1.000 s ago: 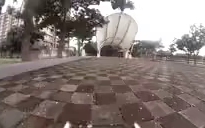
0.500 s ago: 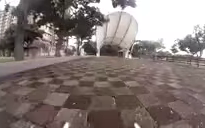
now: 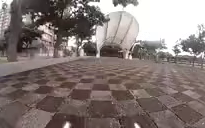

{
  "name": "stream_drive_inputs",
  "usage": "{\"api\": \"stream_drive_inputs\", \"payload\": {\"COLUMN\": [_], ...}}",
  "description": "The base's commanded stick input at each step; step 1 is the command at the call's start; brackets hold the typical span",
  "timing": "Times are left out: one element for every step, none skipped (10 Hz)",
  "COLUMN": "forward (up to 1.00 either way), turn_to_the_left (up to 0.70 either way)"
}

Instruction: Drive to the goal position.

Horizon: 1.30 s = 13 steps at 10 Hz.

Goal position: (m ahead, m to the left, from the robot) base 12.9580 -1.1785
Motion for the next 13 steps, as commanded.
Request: {"api": "stream_drive_inputs", "payload": {"forward": [1.0, 1.0, 1.0, 1.0, 1.0, 1.0, 1.0, 1.0, 1.0, 1.0, 1.0, 1.0, 1.0], "turn_to_the_left": [0.0, 0.0, 0.0, 0.01, 0.1, 0.31, 0.13, 0.0, 0.0, 0.0, 0.0, 0.0, 0.0]}}
